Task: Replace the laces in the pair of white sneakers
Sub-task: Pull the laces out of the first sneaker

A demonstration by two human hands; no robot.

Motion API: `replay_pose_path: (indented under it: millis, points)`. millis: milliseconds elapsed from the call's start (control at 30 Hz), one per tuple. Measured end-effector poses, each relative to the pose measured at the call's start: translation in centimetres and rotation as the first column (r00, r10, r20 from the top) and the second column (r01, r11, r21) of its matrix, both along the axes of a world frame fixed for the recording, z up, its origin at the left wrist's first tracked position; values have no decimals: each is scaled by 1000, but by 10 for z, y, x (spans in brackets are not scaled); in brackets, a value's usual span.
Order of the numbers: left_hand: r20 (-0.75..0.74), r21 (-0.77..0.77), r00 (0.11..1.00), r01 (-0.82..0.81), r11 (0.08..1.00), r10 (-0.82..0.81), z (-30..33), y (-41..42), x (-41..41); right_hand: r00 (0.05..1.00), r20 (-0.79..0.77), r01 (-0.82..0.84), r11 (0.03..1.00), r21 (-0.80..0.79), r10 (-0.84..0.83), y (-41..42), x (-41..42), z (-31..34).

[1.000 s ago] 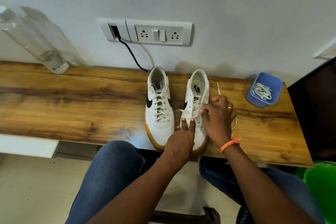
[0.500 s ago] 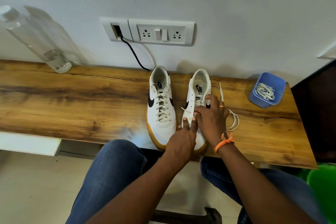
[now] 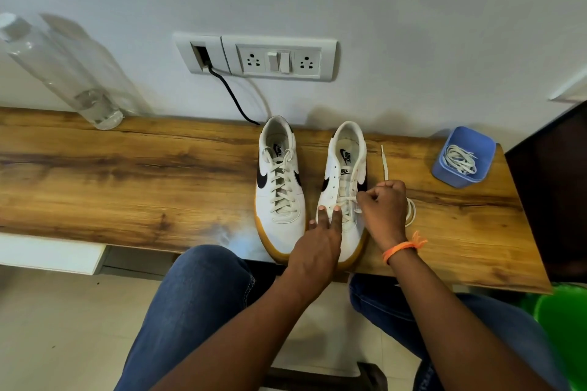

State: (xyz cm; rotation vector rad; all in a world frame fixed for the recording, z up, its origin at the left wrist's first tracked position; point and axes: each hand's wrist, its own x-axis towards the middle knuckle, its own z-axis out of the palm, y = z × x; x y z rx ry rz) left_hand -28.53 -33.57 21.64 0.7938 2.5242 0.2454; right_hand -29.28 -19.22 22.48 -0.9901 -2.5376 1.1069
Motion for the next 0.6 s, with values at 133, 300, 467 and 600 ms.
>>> replay_pose_path:
  millis: [133, 300, 467, 600]
  points:
    - [14, -18, 1000, 1, 1000, -1, 4, 0, -2, 997, -26, 68, 987, -147, -73, 2, 1, 1]
    - [57, -61, 998, 10, 998, -6, 13, 1, -3, 962, 7, 259, 908, -329, -272, 27, 5, 13]
    - [-38, -107, 998, 45, 993, -49, 24, -2, -14, 995, 100, -29, 1000, -4, 29, 63, 16, 20]
    - [-250, 204, 964, -43, 978, 94, 38, 5, -32, 912, 330, -300, 944, 135, 243, 87, 22, 24]
